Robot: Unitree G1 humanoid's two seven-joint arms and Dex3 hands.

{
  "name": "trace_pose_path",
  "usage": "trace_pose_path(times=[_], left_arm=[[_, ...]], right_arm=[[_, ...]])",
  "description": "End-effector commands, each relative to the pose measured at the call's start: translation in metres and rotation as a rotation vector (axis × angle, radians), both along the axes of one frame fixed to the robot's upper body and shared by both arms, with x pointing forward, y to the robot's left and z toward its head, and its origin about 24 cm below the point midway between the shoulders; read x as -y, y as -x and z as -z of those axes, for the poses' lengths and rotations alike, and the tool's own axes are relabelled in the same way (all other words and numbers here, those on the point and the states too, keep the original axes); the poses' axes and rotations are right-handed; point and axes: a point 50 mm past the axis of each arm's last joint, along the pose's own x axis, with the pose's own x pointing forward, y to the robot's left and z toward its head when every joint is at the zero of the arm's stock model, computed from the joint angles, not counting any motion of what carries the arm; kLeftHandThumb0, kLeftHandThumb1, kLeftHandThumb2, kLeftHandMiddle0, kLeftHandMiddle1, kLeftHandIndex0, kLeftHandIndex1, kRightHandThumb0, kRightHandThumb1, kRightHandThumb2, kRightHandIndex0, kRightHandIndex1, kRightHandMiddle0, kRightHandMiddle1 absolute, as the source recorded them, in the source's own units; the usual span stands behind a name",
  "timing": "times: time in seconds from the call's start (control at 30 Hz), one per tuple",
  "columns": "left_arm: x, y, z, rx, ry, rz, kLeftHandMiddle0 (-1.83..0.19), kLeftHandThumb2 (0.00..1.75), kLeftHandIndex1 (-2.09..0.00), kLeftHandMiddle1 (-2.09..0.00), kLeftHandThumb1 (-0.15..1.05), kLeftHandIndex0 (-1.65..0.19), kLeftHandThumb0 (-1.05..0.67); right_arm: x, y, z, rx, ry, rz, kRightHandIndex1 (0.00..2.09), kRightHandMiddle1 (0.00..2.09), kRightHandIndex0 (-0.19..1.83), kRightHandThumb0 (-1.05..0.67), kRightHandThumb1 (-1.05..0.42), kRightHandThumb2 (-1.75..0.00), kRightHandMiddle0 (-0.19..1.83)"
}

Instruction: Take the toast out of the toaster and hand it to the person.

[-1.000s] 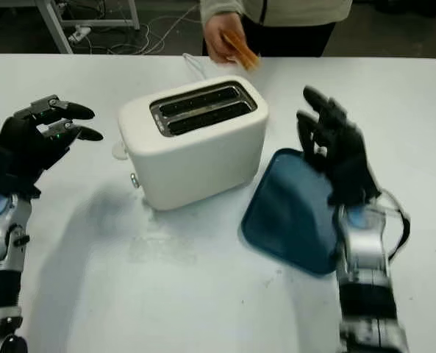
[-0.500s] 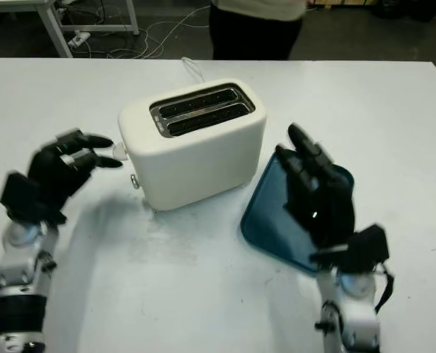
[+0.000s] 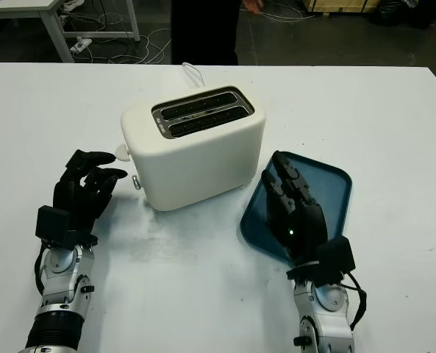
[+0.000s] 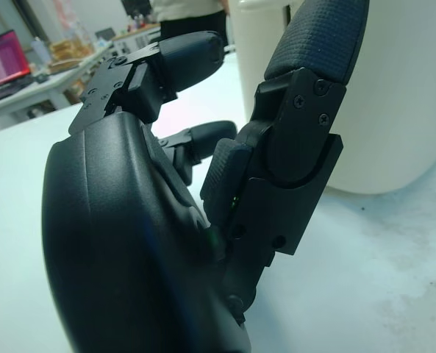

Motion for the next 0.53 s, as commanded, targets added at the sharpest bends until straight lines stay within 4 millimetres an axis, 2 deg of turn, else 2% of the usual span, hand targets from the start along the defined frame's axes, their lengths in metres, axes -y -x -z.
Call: trace_pose_path(times=[0.0,0.2,0.33,0.5], left_arm=[[-0.001,0.002,-0.003,0.004,-0.012,-0.008,-0.06,0.00,-1.66,-1.74,0.90,-0.11,-1.05],[-0.002,0.006,-0.007,-0.001,-0.044,-0.044,-0.05,0.01,-1.72,-1.75,0.92,-0.05,-1.05],[-0.012,0.007,-0.015,-0.003,-0.136,-0.057,-0.01,0.12,-1.74,-1.75,0.92,0.00,-1.05],[-0.015,0.007,-0.019,-0.001,-0.154,-0.059,-0.03,0.15,-1.75,-1.75,0.92,-0.01,-1.05]], right_arm=[[0.003,0.000,-0.002,-0.009,0.009,0.006,0.06,0.00,0.09,-0.74,-0.92,-0.69,0.14],[0.004,-0.002,-0.006,-0.010,-0.011,0.014,0.07,0.01,0.10,-0.74,-0.92,-0.67,0.16],[0.008,-0.003,-0.009,-0.004,-0.008,0.029,0.08,0.00,0.09,-0.74,-0.92,-0.68,0.15],[0.011,-0.003,-0.013,-0.012,-0.007,0.054,0.08,0.00,0.09,-0.73,-0.92,-0.67,0.15]])
